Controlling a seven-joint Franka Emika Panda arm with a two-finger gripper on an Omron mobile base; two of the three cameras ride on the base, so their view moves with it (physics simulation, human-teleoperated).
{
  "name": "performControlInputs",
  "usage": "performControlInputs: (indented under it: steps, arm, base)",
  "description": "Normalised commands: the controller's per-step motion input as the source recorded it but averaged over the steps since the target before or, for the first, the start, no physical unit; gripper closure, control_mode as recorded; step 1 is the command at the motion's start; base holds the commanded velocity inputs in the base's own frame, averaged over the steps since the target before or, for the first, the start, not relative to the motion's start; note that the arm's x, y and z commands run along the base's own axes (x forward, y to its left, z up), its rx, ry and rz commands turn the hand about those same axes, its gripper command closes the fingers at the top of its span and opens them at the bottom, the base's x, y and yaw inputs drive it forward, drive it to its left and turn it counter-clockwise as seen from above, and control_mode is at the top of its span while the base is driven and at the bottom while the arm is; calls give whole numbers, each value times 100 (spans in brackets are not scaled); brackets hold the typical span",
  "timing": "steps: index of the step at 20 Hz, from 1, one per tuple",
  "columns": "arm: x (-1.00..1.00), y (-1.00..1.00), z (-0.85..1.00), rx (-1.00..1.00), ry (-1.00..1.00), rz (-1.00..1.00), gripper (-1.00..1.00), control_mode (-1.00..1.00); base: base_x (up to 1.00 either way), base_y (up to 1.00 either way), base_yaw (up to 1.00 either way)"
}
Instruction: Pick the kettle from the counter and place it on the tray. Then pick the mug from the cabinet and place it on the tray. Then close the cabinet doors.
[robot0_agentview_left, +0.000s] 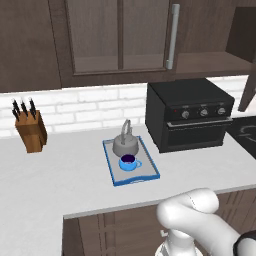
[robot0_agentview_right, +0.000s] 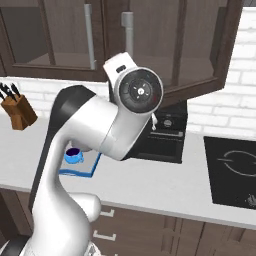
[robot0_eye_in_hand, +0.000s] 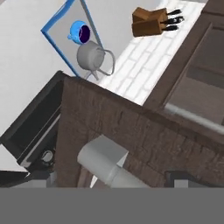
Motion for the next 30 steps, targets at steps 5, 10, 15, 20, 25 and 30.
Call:
performControlInputs:
  steps: [5,10,15,20,25,30]
  arm:
    - [72,28,-16,-25,0,0,-100,-100]
    - [75,15,-21,-19,-1,0,-100,-100]
    - [75,8,-28,-9,-1,1,-100,-100]
    - [82,6,-27,-3,-1,2,-100,-100]
    - [91,6,-34,-2,0,2,-100,-100]
    - [93,8,-35,0,0,4,-100,-100]
  base:
    - [0,0,0]
    - [0,0,0]
    - [0,0,0]
    - [0,0,0]
    - [0,0,0]
    - [0,0,0]
